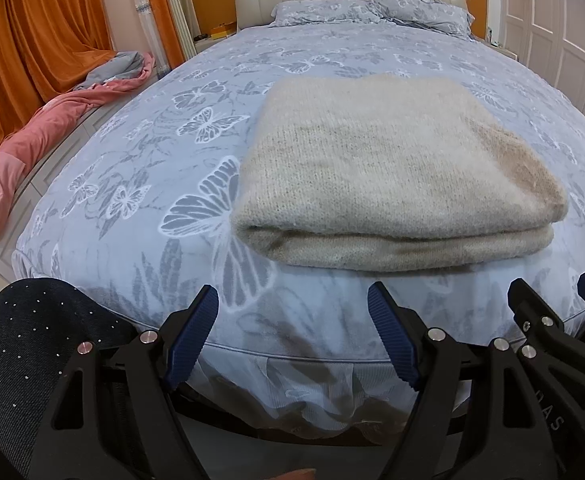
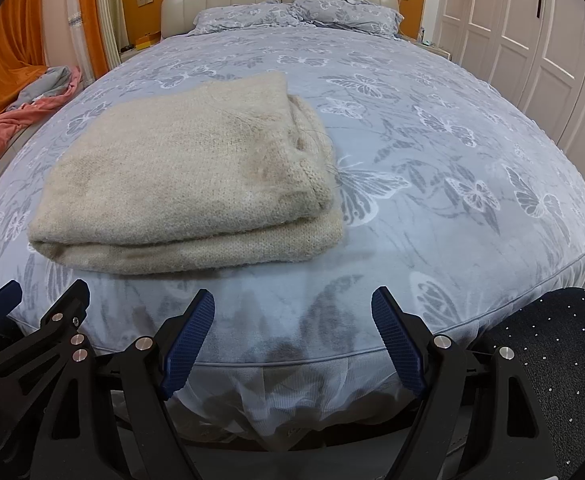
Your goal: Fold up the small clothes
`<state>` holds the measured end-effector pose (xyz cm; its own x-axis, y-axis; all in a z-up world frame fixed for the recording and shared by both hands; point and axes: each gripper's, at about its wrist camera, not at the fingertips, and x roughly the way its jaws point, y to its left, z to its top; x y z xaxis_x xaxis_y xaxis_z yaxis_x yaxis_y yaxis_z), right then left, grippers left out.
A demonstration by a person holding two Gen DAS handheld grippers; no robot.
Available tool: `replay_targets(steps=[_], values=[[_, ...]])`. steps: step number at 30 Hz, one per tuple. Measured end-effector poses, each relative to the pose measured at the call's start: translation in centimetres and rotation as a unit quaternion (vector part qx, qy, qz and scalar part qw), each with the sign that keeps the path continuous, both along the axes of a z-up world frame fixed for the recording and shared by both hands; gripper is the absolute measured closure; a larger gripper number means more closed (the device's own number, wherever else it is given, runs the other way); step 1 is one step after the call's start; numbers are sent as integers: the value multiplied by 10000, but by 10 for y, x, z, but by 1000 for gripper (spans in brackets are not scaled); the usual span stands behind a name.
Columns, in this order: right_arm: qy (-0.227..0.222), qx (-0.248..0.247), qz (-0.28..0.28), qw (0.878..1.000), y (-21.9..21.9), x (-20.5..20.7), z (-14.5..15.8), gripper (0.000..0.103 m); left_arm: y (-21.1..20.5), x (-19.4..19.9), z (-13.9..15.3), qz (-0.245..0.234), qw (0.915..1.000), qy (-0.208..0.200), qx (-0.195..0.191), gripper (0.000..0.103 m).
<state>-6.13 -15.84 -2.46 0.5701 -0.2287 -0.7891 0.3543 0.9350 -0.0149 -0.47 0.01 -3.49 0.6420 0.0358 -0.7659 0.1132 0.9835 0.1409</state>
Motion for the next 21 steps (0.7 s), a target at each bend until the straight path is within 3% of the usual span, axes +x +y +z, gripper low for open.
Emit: replay_targets(steps=[21], values=[[3, -8, 32, 10000, -2, 1, 0, 24, 0, 1, -3, -61, 10000, 60, 43, 32]])
